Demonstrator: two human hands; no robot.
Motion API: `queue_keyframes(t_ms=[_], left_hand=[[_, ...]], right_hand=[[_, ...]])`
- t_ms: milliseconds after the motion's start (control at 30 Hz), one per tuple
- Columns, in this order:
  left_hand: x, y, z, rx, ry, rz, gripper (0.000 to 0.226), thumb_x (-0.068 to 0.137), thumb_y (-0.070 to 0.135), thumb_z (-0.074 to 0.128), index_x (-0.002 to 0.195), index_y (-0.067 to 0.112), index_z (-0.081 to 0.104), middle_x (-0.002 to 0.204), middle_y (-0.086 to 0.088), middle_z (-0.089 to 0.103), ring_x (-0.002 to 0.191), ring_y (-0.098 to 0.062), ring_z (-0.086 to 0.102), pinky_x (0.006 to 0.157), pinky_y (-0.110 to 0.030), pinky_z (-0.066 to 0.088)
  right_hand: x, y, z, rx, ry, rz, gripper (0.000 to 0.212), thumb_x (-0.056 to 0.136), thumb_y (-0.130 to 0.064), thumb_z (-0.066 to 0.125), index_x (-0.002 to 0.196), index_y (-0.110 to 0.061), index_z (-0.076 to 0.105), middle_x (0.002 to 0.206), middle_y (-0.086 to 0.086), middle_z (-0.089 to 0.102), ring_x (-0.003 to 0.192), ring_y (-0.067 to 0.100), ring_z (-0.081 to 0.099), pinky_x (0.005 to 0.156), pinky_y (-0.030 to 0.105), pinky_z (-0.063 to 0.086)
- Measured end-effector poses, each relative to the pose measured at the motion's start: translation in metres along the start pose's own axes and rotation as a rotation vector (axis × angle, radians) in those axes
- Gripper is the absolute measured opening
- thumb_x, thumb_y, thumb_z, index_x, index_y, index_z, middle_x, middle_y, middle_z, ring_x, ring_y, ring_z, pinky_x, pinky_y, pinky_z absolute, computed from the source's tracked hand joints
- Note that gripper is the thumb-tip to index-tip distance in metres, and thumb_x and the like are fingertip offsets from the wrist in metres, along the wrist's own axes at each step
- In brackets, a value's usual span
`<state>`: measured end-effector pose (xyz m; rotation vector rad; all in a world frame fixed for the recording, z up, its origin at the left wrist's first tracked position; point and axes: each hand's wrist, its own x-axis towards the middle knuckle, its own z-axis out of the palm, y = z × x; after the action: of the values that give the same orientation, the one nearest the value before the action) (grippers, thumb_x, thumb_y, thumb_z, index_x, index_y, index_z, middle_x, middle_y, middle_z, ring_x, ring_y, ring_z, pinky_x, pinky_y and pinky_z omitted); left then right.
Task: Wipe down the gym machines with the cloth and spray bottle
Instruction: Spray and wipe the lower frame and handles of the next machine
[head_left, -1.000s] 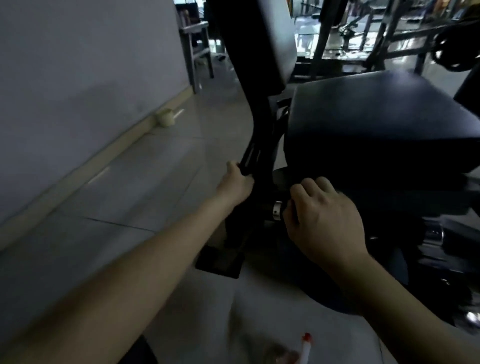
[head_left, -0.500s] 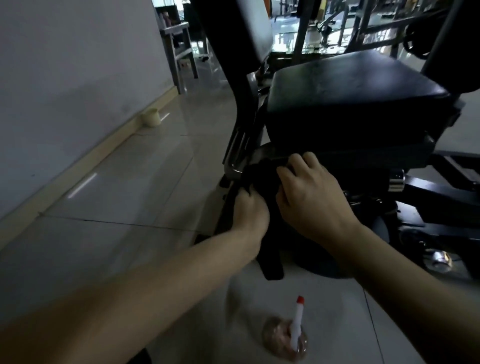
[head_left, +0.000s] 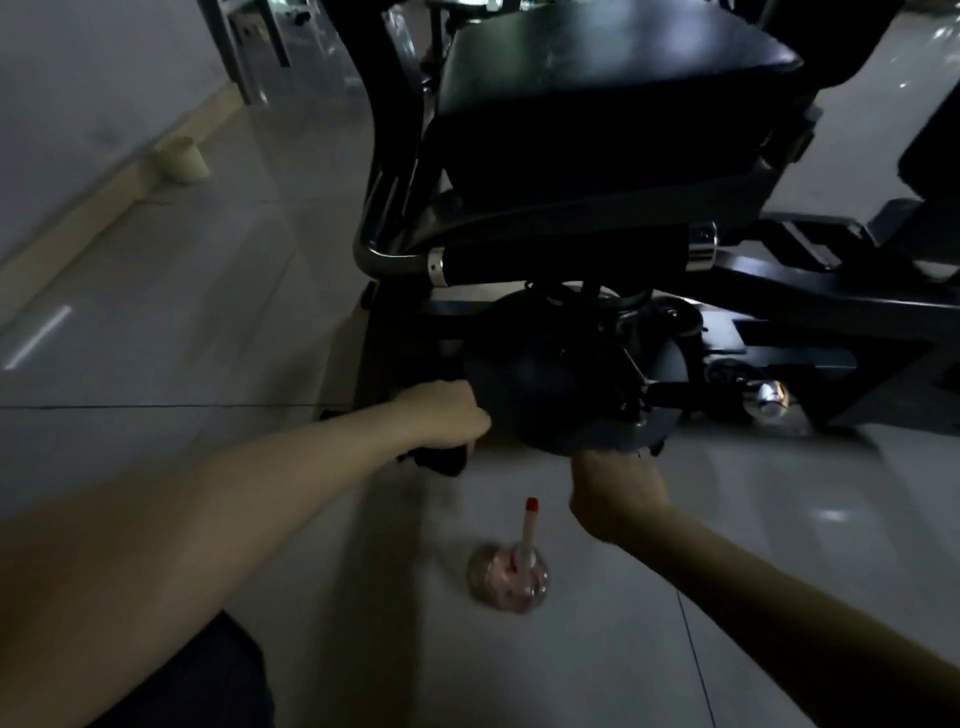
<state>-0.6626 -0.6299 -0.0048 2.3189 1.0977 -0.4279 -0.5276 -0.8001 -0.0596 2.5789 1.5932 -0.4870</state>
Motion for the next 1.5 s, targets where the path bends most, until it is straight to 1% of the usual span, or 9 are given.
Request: queue_keyframes(t_ms=[133,267,333,500,633,767,1000,1333,1500], left_hand=[[0.002,0.011,0.055,-0.04,-0.268,-0.036,0.049,0.079,0.068,0.07,0.068,0.022,0.058,0.066,0.003,0.054,0.061,-0.015,0.051,0.06,-0.029,0.041],[0.002,0.018,0.106,-0.052,-0.331,-0.04,0.049,0.079,0.069,0.068,0.094,0.022,0.063,0.094,-0.001,0.065,0.087,-0.018,0.063,0.078,-0.033,0.051],[0.004,0.021,0.117,-0.041,-0.302,-0.061,0.046,0.083,0.06,0.066,0.104,0.018,0.062,0.101,-0.004,0.065,0.093,-0.022,0.064,0.084,-0.035,0.054],[0.008,0.055,0.093,0.054,-0.198,0.032,0.029,0.096,0.042,0.055,0.099,0.014,0.064,0.092,-0.007,0.056,0.09,-0.023,0.059,0.071,-0.031,0.042],[0.011,0.083,0.063,0.119,-0.195,0.124,0.031,0.089,0.049,0.059,0.075,0.02,0.057,0.076,-0.005,0.057,0.071,-0.021,0.057,0.06,-0.03,0.04],[0.022,0.089,0.045,0.036,-0.21,0.189,0.032,0.085,0.047,0.063,0.074,0.018,0.061,0.072,-0.001,0.059,0.065,-0.018,0.055,0.062,-0.032,0.043],[0.034,0.093,0.042,-0.085,-0.032,0.34,0.049,0.083,0.057,0.071,0.058,0.017,0.058,0.052,0.003,0.051,0.049,-0.012,0.045,0.052,-0.027,0.035],[0.037,0.087,0.021,-0.217,-0.216,0.358,0.044,0.078,0.052,0.078,0.078,0.007,0.077,0.078,-0.013,0.073,0.066,-0.016,0.062,0.065,-0.032,0.047],[0.022,0.106,0.016,-0.108,-0.297,0.501,0.04,0.08,0.051,0.075,0.077,0.011,0.078,0.08,-0.011,0.073,0.07,-0.02,0.064,0.066,-0.038,0.049]], right_hand=[[-0.007,0.023,0.064,0.347,-0.454,-0.007,0.083,0.088,-0.017,0.071,0.155,-0.021,0.022,0.151,0.01,0.041,0.129,0.024,0.051,0.103,0.035,0.049],[-0.02,0.015,0.092,0.513,-0.381,-0.107,0.108,0.077,-0.036,0.082,0.157,-0.025,0.011,0.159,0.001,0.03,0.139,0.022,0.04,0.112,0.037,0.041],[-0.024,0.014,0.1,0.545,-0.339,-0.152,0.106,0.074,-0.043,0.083,0.154,-0.029,0.016,0.154,-0.002,0.037,0.133,0.019,0.045,0.108,0.035,0.043],[-0.032,0.009,0.093,0.73,-0.129,-0.172,0.081,0.081,-0.051,0.075,0.145,-0.032,0.029,0.137,-0.006,0.046,0.118,0.011,0.049,0.096,0.026,0.045],[-0.027,0.011,0.087,0.783,0.202,-0.028,0.103,0.078,-0.059,0.071,0.156,-0.024,0.013,0.139,-0.007,0.05,0.117,0.015,0.059,0.095,0.036,0.053],[-0.022,0.018,0.07,0.722,0.338,-0.038,0.077,0.075,-0.061,0.065,0.141,-0.031,0.039,0.125,-0.011,0.057,0.103,0.007,0.059,0.084,0.026,0.054],[-0.014,0.022,0.05,0.716,0.45,0.055,0.06,0.077,-0.055,0.07,0.127,-0.028,0.051,0.112,-0.011,0.058,0.086,0.004,0.06,0.071,0.018,0.05],[-0.026,0.015,0.03,0.621,0.42,0.056,0.063,0.084,-0.067,0.062,0.129,-0.027,0.045,0.115,-0.011,0.054,0.088,0.004,0.056,0.065,0.012,0.045],[-0.053,0.023,0.02,0.666,0.344,0.053,0.067,0.08,-0.069,0.065,0.132,-0.031,0.045,0.121,-0.011,0.056,0.099,0.003,0.057,0.084,0.021,0.053]])
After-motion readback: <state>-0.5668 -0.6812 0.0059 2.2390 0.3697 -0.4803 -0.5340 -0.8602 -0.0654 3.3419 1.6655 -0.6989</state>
